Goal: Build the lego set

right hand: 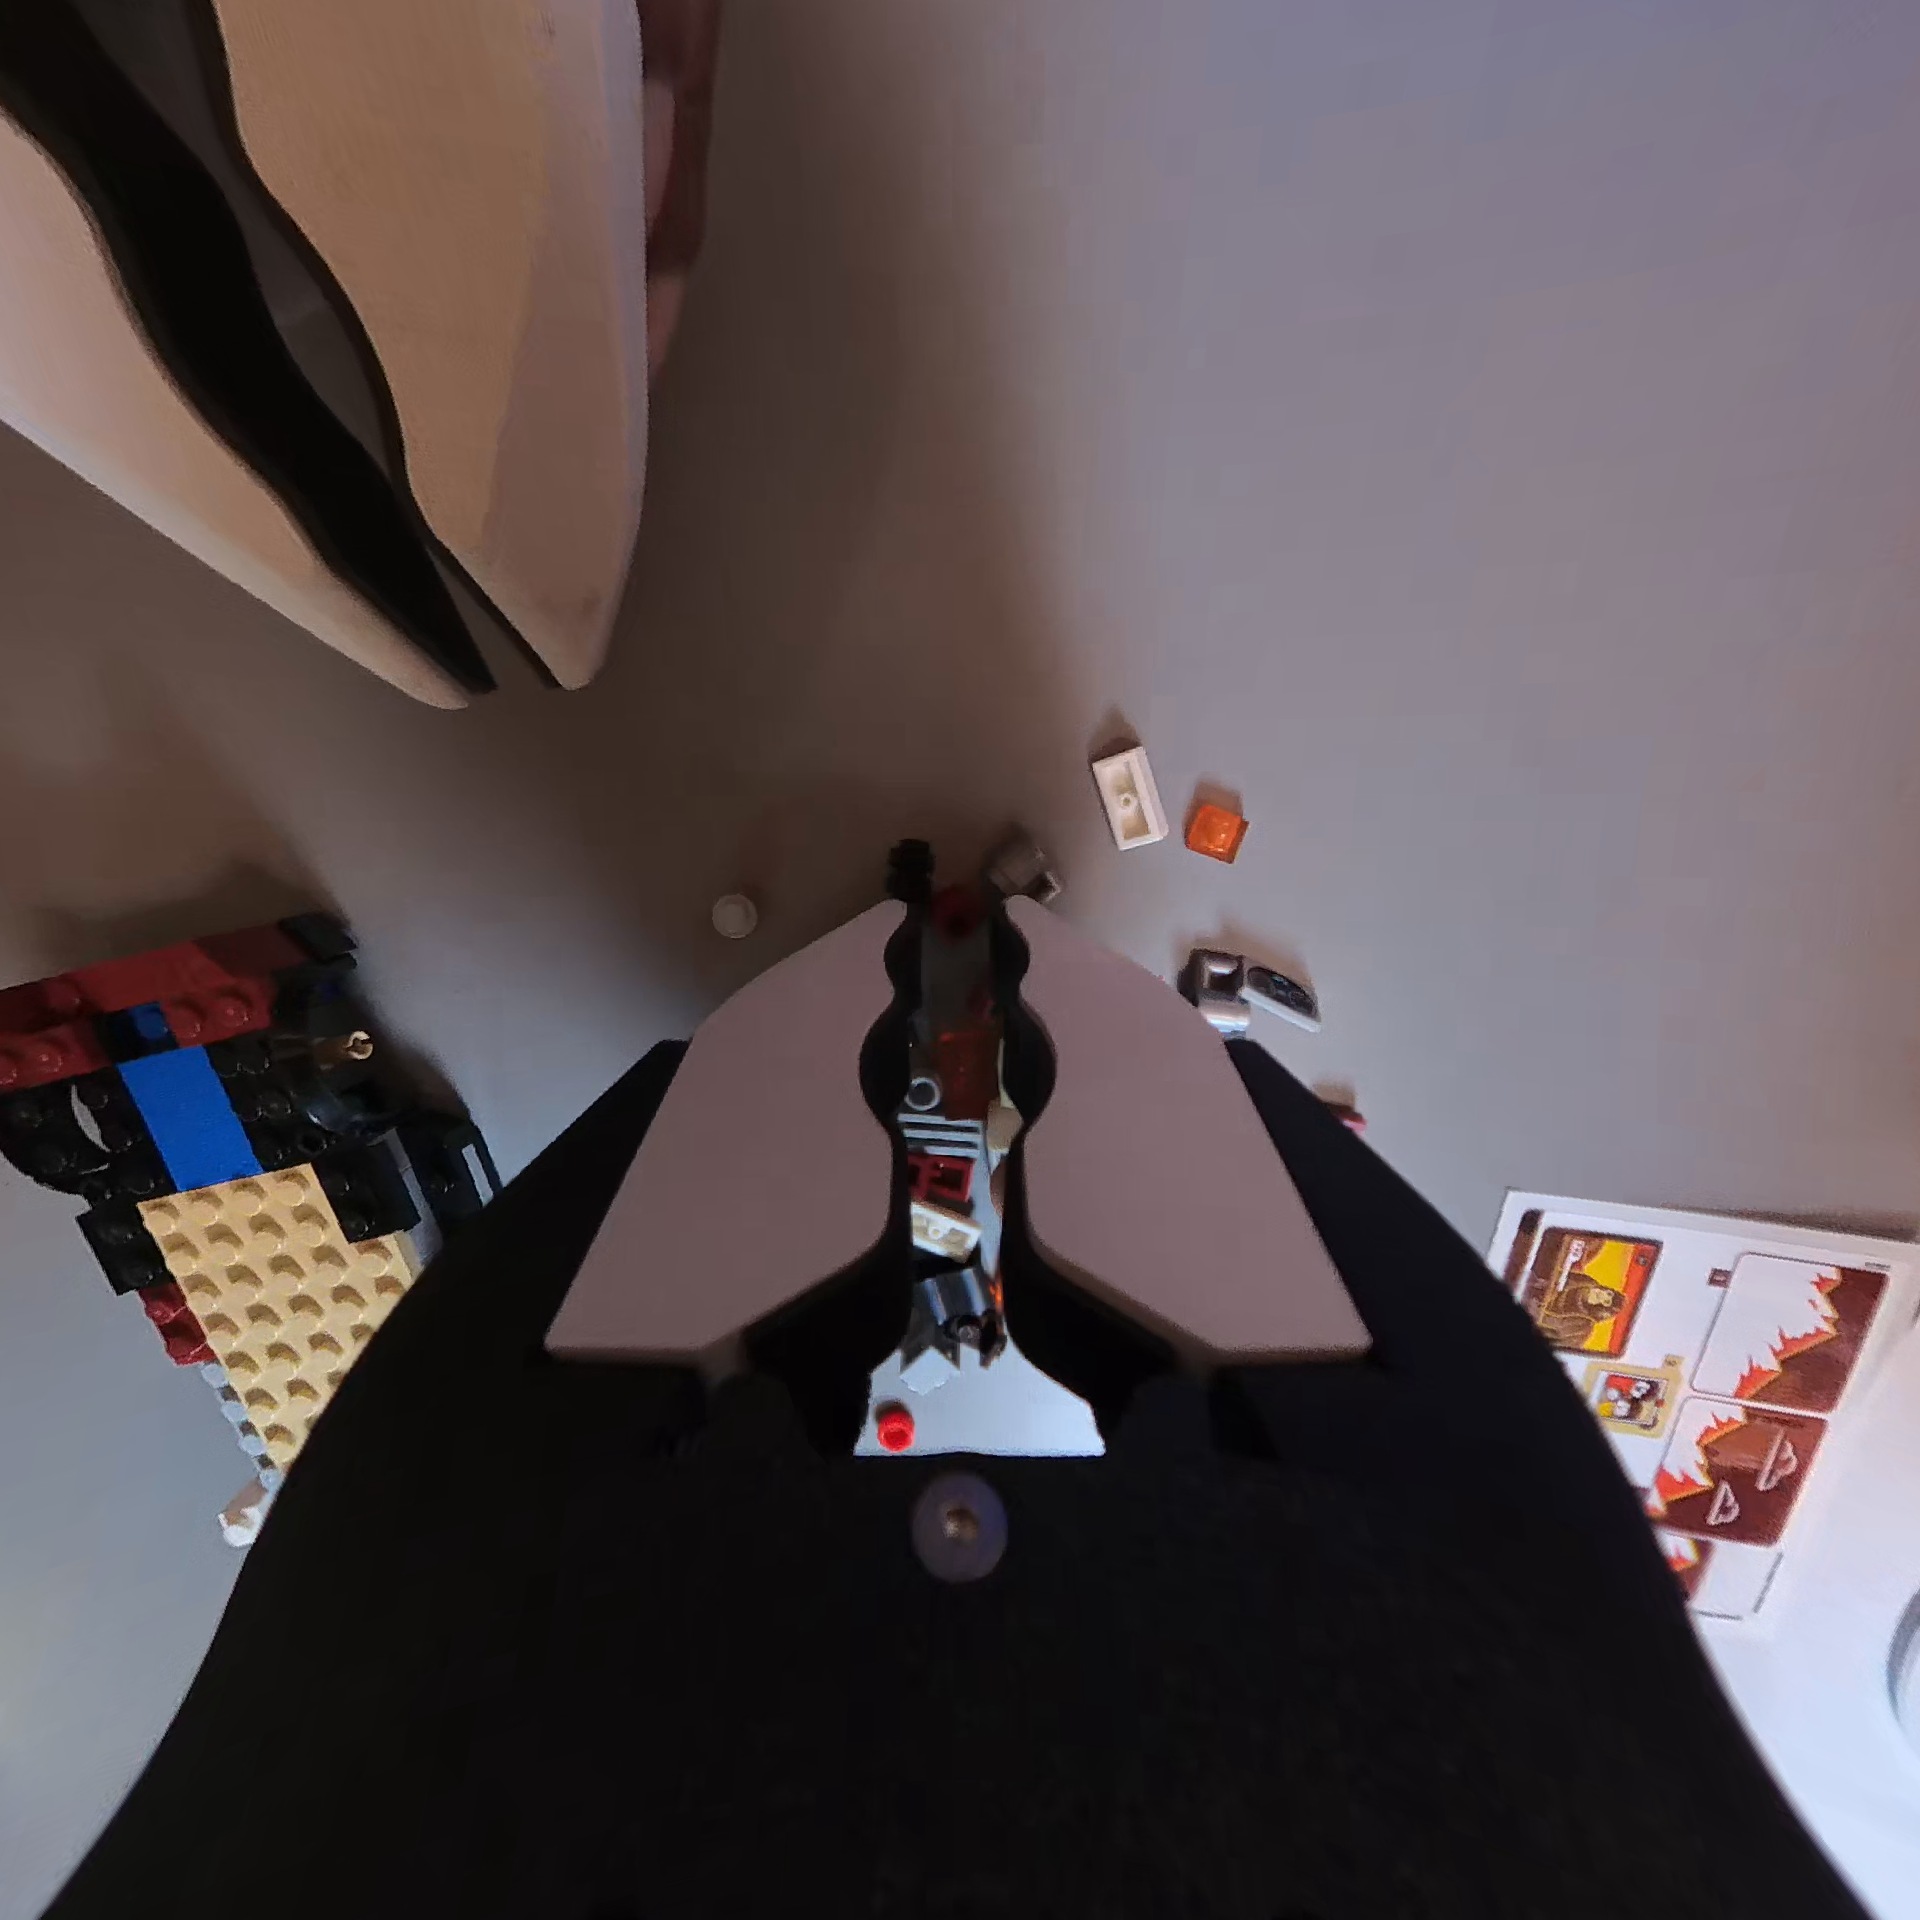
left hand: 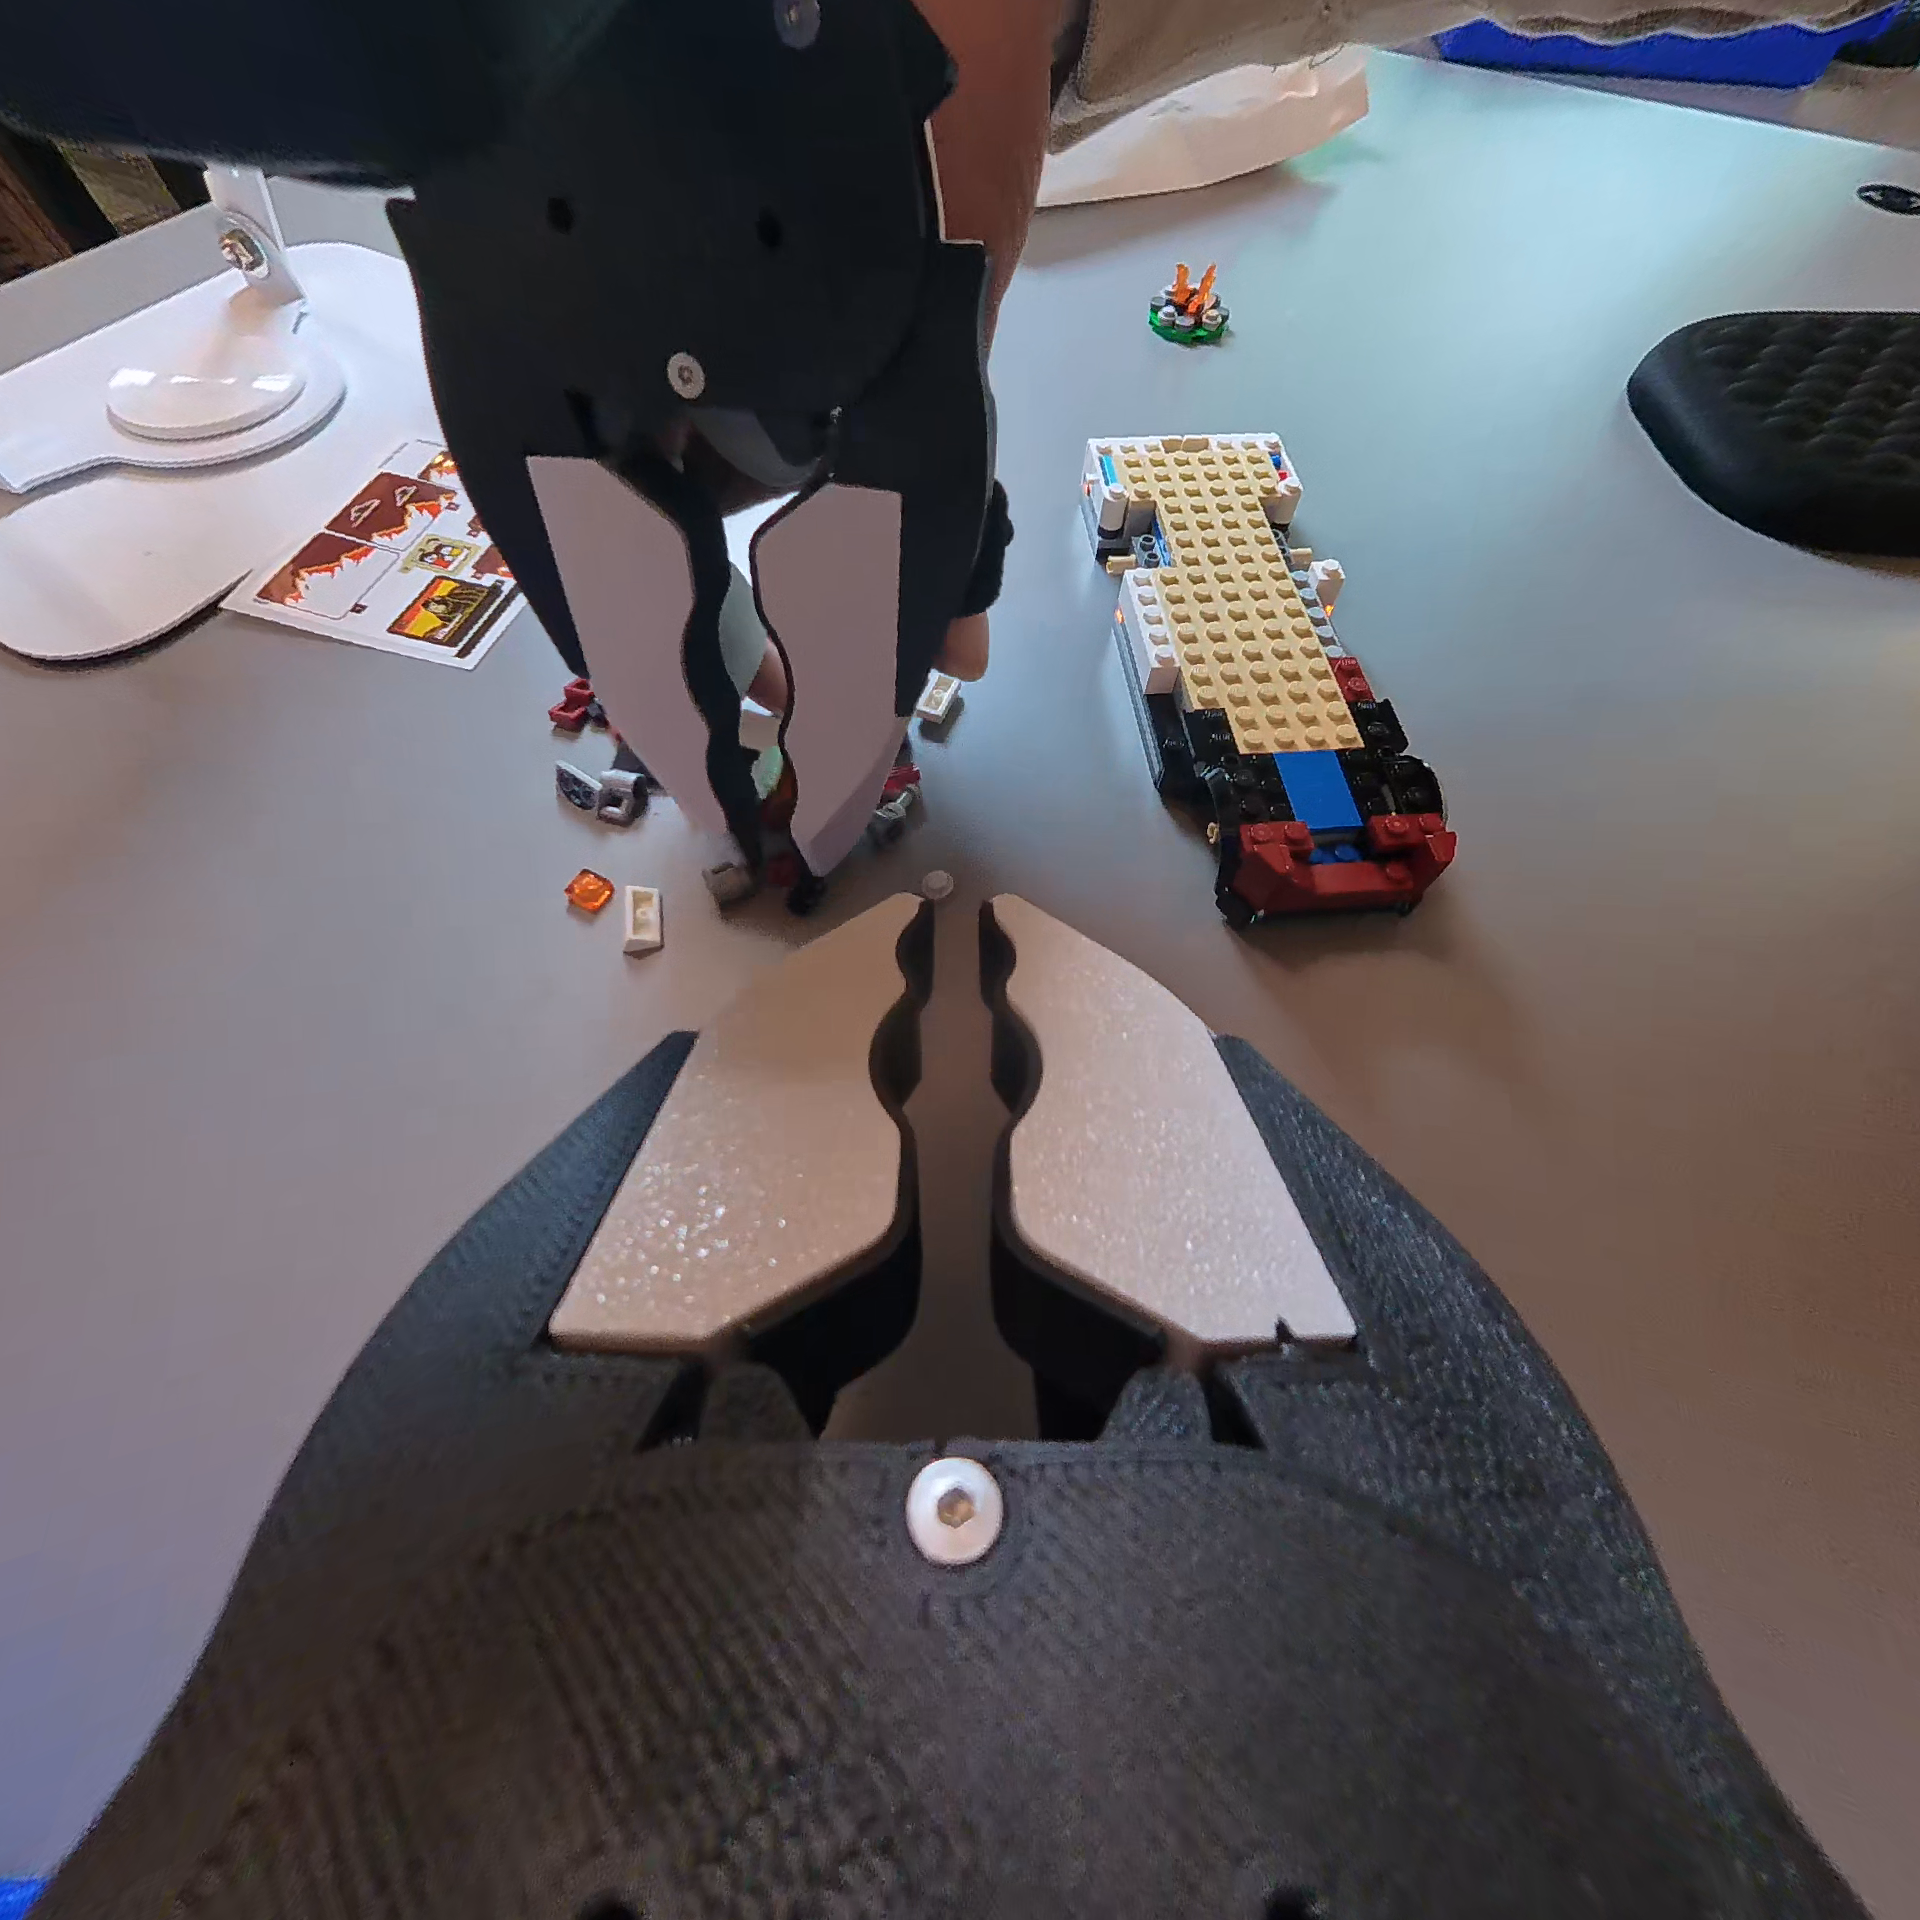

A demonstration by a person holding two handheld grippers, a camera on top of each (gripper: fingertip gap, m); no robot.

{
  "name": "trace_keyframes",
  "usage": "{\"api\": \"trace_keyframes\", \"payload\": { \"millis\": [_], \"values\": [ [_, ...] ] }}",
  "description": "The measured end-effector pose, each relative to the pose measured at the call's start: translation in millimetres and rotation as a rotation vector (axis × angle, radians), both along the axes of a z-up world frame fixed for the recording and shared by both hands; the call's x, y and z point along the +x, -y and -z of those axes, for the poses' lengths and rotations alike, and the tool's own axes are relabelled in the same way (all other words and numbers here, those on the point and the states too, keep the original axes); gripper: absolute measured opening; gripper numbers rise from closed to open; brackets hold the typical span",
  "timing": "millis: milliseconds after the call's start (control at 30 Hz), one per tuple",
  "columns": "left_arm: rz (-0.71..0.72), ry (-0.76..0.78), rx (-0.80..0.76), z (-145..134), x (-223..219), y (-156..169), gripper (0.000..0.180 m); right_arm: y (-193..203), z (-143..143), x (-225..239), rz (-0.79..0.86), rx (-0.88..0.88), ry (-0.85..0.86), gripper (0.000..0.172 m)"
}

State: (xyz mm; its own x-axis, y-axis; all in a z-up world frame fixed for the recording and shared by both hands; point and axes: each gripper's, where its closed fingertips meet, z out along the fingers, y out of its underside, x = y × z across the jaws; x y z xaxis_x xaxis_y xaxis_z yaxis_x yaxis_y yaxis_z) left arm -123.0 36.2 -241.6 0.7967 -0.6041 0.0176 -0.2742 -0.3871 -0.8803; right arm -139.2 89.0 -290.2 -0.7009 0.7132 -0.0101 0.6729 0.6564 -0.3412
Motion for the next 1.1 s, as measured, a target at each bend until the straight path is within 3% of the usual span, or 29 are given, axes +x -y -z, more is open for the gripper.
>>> {"api": "trace_keyframes", "payload": {
  "millis": [233, 433, 533, 667, 800, 1100],
  "values": [
    [-0.013, 0.007, 0.005, -1.5, -2.5, -1.7, 0.009, 4.0, -4.9, -0.3, -0.001, -0.034, -0.029, 0.008],
    [-0.007, 0.025, 0.089, -17.0, -0.8, -2.2, 0.013, 36.3, -64.4, 8.4, 0.123, -0.370, -0.234, 0.008],
    [0.030, 0.010, 0.125, -19.8, 6.3, 0.8, 0.013, 49.9, -79.9, 25.0, 0.175, -0.493, -0.313, 0.008],
    [0.118, 0.024, 0.250, -37.5, 25.8, 11.3, 0.013, 67.6, -87.7, 44.6, 0.228, -0.617, -0.384, 0.008],
    [0.181, -0.084, 0.414, -47.4, 42.8, 23.4, 0.013, 81.8, -93.4, 56.1, 0.251, -0.708, -0.427, 0.008],
    [0.140, -0.196, 0.547, -55.3, 58.0, 28.9, 0.007, 90.9, -104.4, 64.9, 0.275, -0.785, -0.491, 0.008]
  ]
}}
